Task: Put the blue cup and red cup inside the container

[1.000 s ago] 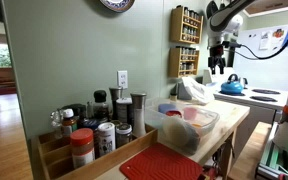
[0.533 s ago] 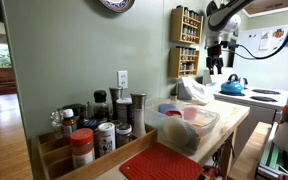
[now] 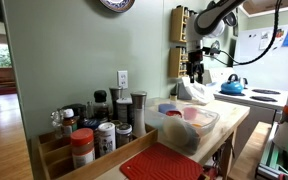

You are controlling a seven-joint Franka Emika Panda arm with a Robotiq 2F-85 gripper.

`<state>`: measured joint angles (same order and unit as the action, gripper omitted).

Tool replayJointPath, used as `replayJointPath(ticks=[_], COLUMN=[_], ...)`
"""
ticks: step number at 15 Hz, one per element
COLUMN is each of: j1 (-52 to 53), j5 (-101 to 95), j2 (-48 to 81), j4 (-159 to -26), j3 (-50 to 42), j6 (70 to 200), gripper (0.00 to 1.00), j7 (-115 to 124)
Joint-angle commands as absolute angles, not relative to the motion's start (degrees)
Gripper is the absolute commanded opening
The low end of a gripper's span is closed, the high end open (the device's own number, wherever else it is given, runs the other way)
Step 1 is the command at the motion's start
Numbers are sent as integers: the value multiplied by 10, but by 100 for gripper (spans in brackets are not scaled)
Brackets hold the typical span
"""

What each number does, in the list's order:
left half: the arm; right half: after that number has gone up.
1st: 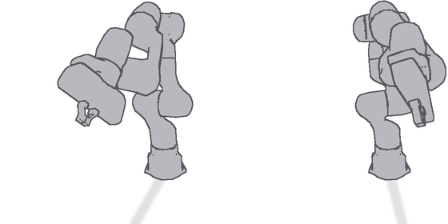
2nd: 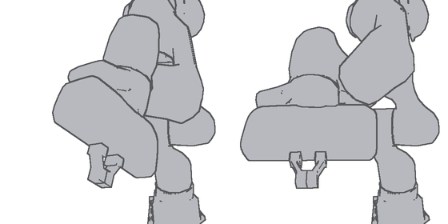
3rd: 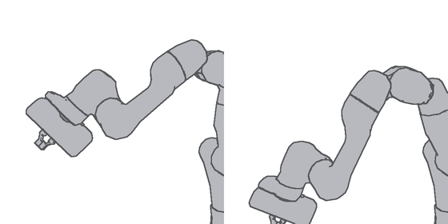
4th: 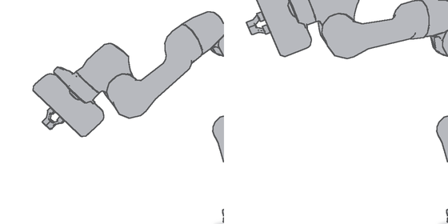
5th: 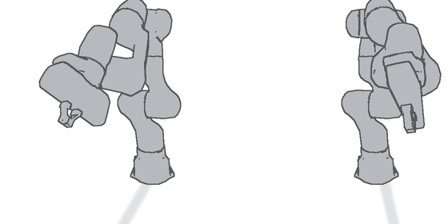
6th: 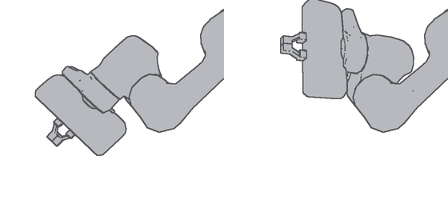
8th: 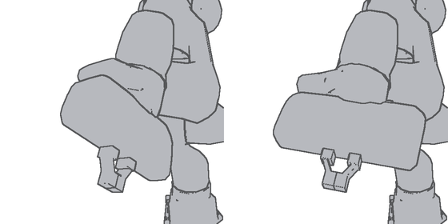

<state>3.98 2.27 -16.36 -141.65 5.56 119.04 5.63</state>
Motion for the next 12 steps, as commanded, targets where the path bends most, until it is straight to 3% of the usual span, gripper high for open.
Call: replayJointPath(ticks=[1,5,12], j1=[41,37,46], j5=[22,22,33], j2=[-161,-166,-79], j4=[-1415,-1412,-1413], j3=[55,50,62], j6=[1190,1189,1314], gripper=[100,100,100], j7=[57,54,77])
